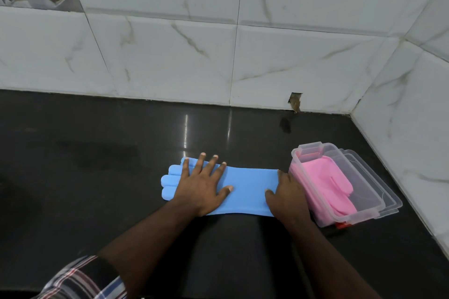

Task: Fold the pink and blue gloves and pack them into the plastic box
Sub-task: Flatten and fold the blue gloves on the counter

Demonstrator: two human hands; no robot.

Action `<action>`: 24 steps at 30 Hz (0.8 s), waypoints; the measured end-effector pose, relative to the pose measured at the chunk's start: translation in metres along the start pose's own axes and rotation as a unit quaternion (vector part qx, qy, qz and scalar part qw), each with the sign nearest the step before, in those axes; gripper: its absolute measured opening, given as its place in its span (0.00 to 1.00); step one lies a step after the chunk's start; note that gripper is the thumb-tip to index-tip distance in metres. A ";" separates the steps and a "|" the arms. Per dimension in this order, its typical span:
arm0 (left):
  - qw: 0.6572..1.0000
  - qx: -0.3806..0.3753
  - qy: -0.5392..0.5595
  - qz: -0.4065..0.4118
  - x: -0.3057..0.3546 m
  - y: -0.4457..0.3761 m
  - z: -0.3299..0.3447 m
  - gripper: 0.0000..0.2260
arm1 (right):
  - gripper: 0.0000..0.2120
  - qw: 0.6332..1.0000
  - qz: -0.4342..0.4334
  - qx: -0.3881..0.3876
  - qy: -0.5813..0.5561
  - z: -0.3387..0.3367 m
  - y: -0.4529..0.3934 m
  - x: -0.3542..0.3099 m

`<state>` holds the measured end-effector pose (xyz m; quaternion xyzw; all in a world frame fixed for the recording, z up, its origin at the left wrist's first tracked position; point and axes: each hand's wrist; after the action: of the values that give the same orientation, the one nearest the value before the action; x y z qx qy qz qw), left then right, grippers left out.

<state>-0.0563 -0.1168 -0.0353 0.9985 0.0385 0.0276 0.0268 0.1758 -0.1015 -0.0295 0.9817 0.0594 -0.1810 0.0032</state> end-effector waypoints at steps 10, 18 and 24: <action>0.999 -0.023 -0.028 0.000 0.016 0.005 0.019 0.37 | 0.36 0.996 0.060 -0.054 -0.042 -0.011 -0.003 -0.009; 0.999 -0.032 -0.030 0.001 0.016 0.005 0.019 0.38 | 0.35 0.989 0.089 -0.039 -0.110 -0.024 -0.005 -0.018; 0.999 -0.030 -0.028 -0.001 0.016 0.004 0.020 0.37 | 0.36 0.978 0.113 -0.053 -0.164 -0.038 -0.004 -0.022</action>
<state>-0.0386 -0.1204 -0.0538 0.9976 0.0381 0.0012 0.0578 0.1686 -0.0992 0.0133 0.9373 -0.0434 -0.3350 0.0855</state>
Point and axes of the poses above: each hand's wrist, its own y-axis away from the middle knuckle, its own z-axis out of the palm, x = y × z, and after that the axes turned 13 degrees about -z, right-handed
